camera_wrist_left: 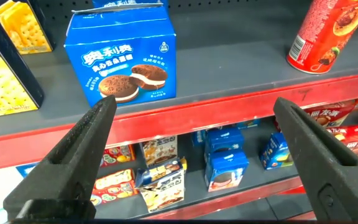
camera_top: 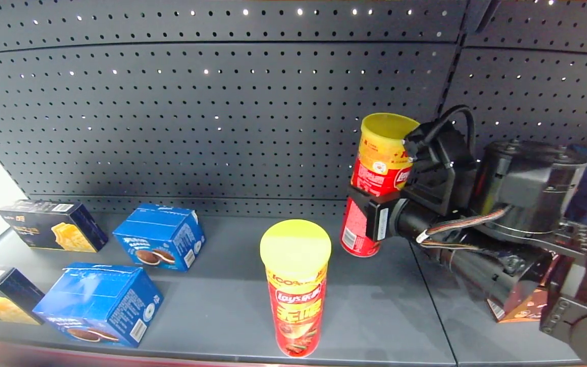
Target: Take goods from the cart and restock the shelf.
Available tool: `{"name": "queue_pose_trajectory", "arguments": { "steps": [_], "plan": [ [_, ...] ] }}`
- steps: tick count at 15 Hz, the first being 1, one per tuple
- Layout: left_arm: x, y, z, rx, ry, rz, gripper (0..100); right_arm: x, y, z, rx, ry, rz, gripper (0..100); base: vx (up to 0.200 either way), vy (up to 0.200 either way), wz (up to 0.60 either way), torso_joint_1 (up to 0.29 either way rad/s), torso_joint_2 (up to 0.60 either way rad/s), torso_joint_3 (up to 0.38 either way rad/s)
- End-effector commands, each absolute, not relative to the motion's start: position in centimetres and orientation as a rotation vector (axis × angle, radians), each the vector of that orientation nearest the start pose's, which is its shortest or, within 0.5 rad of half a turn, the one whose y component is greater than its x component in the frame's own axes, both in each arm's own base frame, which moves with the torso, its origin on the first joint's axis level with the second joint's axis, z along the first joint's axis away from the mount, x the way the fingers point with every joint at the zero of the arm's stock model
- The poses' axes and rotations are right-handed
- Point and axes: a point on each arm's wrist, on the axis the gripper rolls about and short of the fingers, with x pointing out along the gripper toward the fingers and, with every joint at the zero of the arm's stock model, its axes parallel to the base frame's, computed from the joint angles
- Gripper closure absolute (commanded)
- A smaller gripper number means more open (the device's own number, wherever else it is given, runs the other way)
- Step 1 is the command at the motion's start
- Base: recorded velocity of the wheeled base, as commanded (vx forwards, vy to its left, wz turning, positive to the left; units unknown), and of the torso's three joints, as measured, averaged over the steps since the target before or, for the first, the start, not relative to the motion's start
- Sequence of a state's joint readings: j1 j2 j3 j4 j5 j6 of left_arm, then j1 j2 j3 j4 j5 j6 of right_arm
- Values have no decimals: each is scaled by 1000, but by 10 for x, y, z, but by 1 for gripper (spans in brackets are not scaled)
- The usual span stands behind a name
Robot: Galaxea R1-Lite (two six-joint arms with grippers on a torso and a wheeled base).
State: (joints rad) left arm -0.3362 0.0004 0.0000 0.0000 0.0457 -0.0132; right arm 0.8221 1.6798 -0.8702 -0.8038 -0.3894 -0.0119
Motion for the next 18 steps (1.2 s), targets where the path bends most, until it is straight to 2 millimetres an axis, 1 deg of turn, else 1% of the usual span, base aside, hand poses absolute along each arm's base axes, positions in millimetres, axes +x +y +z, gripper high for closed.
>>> {"name": "queue_pose_trajectory", "arguments": {
  "steps": [1, 3, 4, 8, 9, 10, 12, 15, 18],
  "plan": [
    [-21, 9, 75, -14, 2, -290, 0, 229, 235, 203, -35, 49, 425, 100, 0, 0, 0, 0, 0, 0],
    [-21, 9, 75, -14, 2, -290, 0, 240, 244, 199, -36, 49, 345, 100, 0, 0, 0, 0, 0, 0],
    [-21, 9, 75, -14, 2, -290, 0, 242, 246, 197, -32, 51, 336, 100, 0, 0, 0, 0, 0, 0],
    [-21, 9, 75, -14, 2, -291, 0, 255, 255, 203, -13, 28, 314, 100, 0, 0, 0, 0, 0, 0],
    [-21, 9, 75, -14, 2, -290, 0, 262, 262, 203, -7, 19, 290, 100, 0, 0, 0, 0, 0, 0],
    [-21, 9, 75, -14, 2, -291, 0, 263, 264, 203, -5, 17, 285, 100, 0, 0, 0, 0, 0, 0],
    [-21, 9, 75, -14, 2, -290, 0, 270, 271, 198, -6, 18, 273, 100, 0, 0, 0, 0, 0, 0],
    [-21, 9, 75, -14, 2, -290, 0, 279, 274, 188, -14, 33, 257, 100, 0, 0, 0, 0, 0, 0],
    [-21, 9, 75, -14, 2, -290, 0, 288, 283, 182, 4, 34, 230, 100, 0, 0, 0, 0, 0, 0]
  ]
}}
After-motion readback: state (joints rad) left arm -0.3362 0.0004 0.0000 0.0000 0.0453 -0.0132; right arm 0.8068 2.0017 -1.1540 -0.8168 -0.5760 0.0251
